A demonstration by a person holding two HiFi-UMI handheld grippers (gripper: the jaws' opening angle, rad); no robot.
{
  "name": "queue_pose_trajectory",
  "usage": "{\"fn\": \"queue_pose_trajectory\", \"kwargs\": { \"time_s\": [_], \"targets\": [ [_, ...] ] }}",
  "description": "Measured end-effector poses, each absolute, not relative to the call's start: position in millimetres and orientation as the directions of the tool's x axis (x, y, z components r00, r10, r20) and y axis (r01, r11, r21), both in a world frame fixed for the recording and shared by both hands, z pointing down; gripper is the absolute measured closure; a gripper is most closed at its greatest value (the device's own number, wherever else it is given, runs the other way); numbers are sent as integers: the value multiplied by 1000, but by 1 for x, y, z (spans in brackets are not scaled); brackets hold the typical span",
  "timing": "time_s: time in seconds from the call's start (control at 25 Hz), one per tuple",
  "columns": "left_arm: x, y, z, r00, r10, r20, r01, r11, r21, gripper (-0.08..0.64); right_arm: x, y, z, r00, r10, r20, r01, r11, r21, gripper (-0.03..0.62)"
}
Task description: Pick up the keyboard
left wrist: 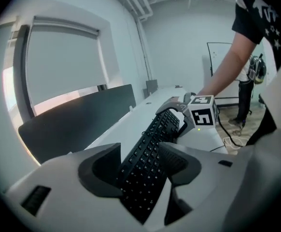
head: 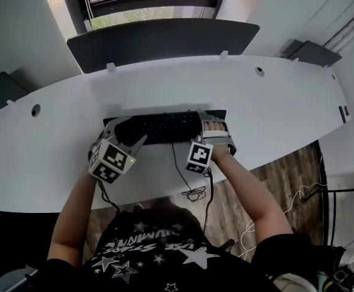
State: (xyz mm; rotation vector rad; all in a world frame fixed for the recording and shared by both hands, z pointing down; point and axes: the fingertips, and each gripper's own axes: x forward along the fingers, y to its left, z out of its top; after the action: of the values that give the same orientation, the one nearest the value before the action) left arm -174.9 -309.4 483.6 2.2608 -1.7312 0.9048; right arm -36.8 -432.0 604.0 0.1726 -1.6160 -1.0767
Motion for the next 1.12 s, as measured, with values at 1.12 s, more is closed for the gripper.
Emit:
{"fn": "queue_pose_trajectory", "kwargs": {
  "time_s": [1.12],
  "targets": [
    [-140,-362,572,272,-348,897,-593,-795,-129,302,-40,-422,592,-483,-640,598,326,503,801,32]
  ]
}}
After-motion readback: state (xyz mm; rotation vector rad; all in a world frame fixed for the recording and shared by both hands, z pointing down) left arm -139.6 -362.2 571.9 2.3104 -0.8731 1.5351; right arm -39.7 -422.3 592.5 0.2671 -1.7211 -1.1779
